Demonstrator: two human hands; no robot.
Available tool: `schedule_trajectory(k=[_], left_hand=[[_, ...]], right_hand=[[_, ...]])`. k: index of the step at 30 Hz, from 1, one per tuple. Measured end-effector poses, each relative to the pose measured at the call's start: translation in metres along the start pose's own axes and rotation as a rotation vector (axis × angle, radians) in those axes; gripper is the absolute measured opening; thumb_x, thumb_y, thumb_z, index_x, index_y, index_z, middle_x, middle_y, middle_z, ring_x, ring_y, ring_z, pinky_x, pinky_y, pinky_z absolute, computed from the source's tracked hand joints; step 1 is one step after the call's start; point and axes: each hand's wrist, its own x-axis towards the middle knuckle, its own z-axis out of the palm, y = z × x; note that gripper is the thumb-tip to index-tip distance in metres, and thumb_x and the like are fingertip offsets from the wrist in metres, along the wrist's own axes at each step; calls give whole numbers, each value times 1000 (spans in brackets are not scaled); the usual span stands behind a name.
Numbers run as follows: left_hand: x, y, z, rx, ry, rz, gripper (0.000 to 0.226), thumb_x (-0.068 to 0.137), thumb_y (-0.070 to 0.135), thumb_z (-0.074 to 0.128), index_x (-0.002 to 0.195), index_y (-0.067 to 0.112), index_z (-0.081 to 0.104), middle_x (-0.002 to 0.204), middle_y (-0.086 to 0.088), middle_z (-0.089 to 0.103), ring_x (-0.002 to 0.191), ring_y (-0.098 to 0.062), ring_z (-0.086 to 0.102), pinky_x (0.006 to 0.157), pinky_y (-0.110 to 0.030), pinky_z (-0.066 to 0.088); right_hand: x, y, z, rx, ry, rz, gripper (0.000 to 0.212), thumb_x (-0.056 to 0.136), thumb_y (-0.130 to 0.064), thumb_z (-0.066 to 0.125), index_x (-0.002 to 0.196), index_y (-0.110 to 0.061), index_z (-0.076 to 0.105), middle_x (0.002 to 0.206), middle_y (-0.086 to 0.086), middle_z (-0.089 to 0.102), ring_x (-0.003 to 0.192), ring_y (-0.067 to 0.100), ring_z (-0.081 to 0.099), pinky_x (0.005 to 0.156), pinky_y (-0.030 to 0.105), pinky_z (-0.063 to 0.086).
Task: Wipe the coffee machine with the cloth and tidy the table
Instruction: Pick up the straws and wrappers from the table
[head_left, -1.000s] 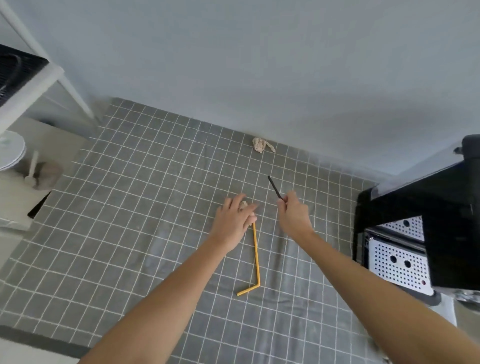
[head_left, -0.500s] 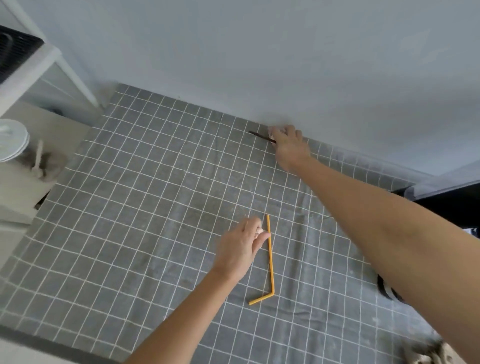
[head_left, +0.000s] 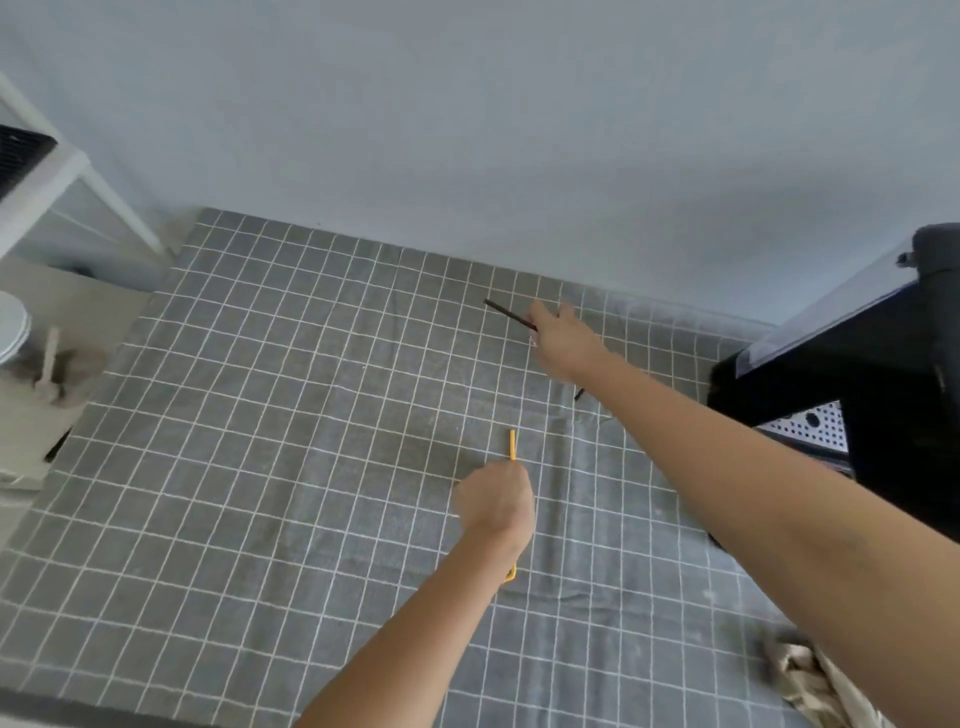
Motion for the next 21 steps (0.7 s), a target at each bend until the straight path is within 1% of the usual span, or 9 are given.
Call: schedule_trajectory(k=[3, 6, 9, 11, 13, 15, 16, 19, 21], left_hand=[[-3, 0, 0, 31, -36, 21, 14, 95, 15, 51, 94, 12, 65, 89, -2, 71, 82, -21, 69, 59, -30, 50], [-13, -3, -7, -80, -35, 68, 23, 95, 29, 50, 90, 10, 62, 86, -4, 68, 80, -23, 68, 60, -31, 47], [-26, 0, -7, -448, -107, 100, 28, 91, 24, 50, 65, 15, 45, 66, -2, 58, 57, -16, 55, 52, -27, 37], [-41, 12, -8, -712, -160, 109, 28, 85, 15, 53, 59, 15, 42, 58, -1, 49, 53, -15, 49, 54, -26, 33], [-58, 31, -8, -820, -216, 93, 17, 83, 12, 56, 67, 13, 51, 63, -4, 54, 51, -12, 48, 49, -20, 34], [-79, 57, -5, -861, -337, 63, 5, 87, 14, 55, 82, 15, 54, 69, -2, 62, 49, -9, 48, 39, -13, 30], [-90, 72, -1, -864, -394, 64, 3, 87, 17, 55, 85, 17, 53, 70, -1, 63, 51, -10, 46, 38, -13, 29], [-119, 120, 20, -824, -486, 96, 12, 85, 23, 57, 96, 22, 53, 75, 0, 61, 55, -11, 44, 43, -17, 28], [-139, 158, 36, -800, -502, 126, 21, 85, 24, 60, 104, 23, 53, 79, -1, 63, 55, -10, 44, 42, -17, 27]], right_hand=[[-46, 11, -4, 200, 2, 102, 27, 105, -22, 35, 127, -10, 45, 111, 19, 50, 71, 26, 52, 70, 37, 45], [-103, 29, -7, 461, -51, 229, 23, 105, -25, 35, 114, -10, 51, 99, 12, 59, 77, 22, 53, 68, 36, 44], [-166, 49, -3, 1086, -136, 489, 22, 105, -27, 39, 108, -10, 52, 77, 5, 49, 64, 15, 46, 58, 28, 43], [-206, 65, 6, 1504, -222, 630, 24, 105, -27, 42, 96, -7, 52, 67, 3, 44, 59, 13, 40, 49, 23, 38], [-241, 80, 19, 1792, -244, 734, 24, 104, -26, 45, 90, -7, 51, 62, 4, 48, 59, 14, 43, 45, 23, 45], [-274, 94, 34, 1967, -203, 796, 22, 103, -23, 46, 90, -5, 51, 62, 8, 53, 58, 19, 52, 52, 33, 58], [-291, 101, 40, 2017, -185, 815, 24, 104, -21, 45, 89, -3, 51, 67, 12, 54, 58, 23, 57, 56, 36, 61], [-344, 129, 51, 2139, -181, 821, 25, 104, -13, 42, 92, 6, 55, 85, 26, 61, 70, 34, 68, 61, 44, 63], [-378, 157, 56, 2194, -141, 773, 24, 103, -5, 41, 93, 8, 59, 77, 23, 68, 63, 28, 71, 61, 39, 63]])
